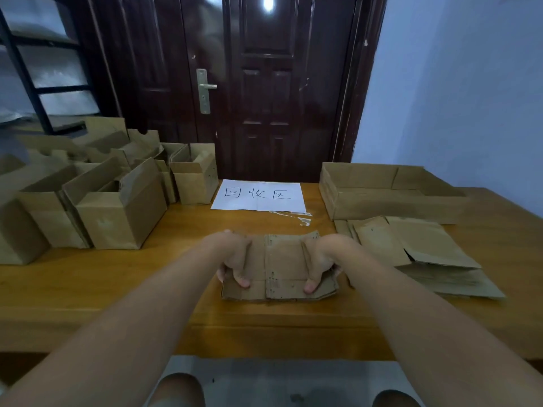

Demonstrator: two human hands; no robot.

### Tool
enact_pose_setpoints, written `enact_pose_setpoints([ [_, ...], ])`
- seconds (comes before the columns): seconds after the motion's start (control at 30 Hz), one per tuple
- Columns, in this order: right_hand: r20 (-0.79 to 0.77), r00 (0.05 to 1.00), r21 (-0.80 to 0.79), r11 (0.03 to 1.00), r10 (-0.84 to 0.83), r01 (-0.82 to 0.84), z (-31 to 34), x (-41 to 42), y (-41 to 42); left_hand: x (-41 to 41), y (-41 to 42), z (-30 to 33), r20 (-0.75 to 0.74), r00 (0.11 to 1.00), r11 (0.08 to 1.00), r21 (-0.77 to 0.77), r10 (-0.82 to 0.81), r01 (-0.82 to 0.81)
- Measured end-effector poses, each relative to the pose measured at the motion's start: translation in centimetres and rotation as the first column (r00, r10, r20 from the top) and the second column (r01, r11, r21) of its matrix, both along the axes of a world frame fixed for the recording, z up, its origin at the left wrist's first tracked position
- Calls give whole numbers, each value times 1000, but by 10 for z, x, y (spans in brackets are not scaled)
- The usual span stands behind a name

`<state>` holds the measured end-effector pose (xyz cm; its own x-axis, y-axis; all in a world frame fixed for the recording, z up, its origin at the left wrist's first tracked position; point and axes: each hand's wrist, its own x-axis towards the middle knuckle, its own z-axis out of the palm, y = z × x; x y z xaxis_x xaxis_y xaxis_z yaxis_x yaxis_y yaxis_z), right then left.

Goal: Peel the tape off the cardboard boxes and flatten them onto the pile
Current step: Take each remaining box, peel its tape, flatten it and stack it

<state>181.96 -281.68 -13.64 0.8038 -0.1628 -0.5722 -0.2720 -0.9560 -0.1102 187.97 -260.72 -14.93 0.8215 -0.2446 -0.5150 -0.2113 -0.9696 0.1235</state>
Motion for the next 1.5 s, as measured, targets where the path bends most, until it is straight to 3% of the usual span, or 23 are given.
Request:
enact_pose_setpoints([
  [0.33, 44, 999, 37, 999, 29, -31, 14, -10, -1, -13, 2, 6, 2, 999, 995, -87, 41, -40],
  [0.5, 107, 989, -69, 994, 97, -90, 52, -20, -24, -26, -14, 41, 105, 994, 987, -155, -33, 49],
  [0.57, 147, 987, -43, 997, 72, -66, 72, -26, -48, -28, -32, 60, 162, 985, 978, -187, -62, 93],
  [0.73, 231, 969, 26, 996, -89, 86, 108, -44, -128, -31, -100, 85, 134, 989, 889, -443, -59, 113],
  [0.9, 282, 927, 64, 969, -247, 239, 112, -76, -203, -41, -182, 78, 124, 982, 818, -543, -144, 188],
  [1.17, 288, 906, -53, 939, -310, 339, 52, -84, -264, -38, -249, 30, 77, 982, 833, -521, -171, 186],
  [1.37, 318, 902, 14, 953, -293, 304, 5, -90, -268, -33, -262, 1, 102, 986, 895, -414, -134, 164],
  [1.5, 355, 918, -191, 947, -178, 257, 3, -84, -268, -29, -261, -3, 178, 963, 935, -254, -204, 246],
])
